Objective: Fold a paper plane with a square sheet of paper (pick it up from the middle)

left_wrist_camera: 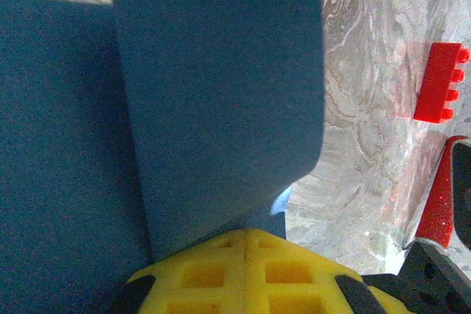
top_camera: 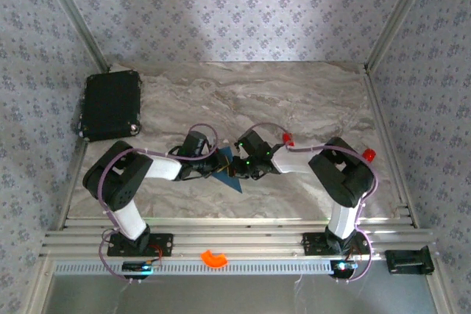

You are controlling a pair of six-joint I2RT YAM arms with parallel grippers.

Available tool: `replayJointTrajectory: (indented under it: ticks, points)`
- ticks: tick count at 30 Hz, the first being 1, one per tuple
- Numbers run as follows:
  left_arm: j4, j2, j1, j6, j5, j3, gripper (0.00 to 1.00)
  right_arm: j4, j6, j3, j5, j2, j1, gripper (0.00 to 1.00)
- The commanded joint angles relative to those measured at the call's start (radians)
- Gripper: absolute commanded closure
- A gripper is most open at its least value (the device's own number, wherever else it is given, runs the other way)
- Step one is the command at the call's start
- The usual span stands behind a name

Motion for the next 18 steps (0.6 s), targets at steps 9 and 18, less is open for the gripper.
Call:
replayJointTrajectory:
  ticks: [9,18]
  points:
    - [-0.189,-0.126,0.001,0.097,-0.021,0.039,0.92,-0.058,-0.018,-0.211,0.000,-0.052,0.009,1.00]
    - [-0.180,-0.165,-0.066,0.110,0.022,0.012,0.96,-0.046,-0.017,-0.232,0.000,-0.075,0.006,1.00]
